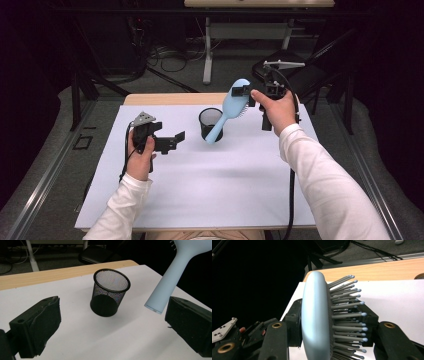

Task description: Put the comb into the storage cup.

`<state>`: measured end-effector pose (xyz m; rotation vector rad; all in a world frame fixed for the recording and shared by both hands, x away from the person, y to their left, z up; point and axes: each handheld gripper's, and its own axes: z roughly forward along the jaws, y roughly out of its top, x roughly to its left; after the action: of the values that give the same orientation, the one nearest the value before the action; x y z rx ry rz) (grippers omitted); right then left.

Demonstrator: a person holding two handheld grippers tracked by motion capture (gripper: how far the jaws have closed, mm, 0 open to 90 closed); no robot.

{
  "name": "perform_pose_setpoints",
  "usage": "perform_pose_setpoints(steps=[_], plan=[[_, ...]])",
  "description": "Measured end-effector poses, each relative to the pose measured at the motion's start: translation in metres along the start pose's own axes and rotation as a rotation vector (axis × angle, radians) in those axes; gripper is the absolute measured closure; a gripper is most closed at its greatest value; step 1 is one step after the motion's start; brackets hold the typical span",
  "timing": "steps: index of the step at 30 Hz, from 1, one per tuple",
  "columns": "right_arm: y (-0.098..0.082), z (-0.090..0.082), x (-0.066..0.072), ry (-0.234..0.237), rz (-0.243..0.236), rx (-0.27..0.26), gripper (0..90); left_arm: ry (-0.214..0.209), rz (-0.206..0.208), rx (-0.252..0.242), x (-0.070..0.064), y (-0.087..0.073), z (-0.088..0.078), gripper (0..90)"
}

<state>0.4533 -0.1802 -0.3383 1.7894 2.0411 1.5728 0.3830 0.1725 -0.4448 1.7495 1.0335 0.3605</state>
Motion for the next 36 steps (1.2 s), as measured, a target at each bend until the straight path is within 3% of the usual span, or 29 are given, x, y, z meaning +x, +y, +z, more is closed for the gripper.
perform_pose_setpoints(steps=[14,36], plan=[[0.018,-0.004,0.007,-0.043,-0.017,-0.039,49.0,-0.002,-0.007,-0.005,0.001,0.0,-0.001,0.6],[0.038,0.01,0.007,-0.111,-0.006,-0.096,48.9,-0.003,-0.014,-0.013,0.002,0.001,-0.002,0.7]])
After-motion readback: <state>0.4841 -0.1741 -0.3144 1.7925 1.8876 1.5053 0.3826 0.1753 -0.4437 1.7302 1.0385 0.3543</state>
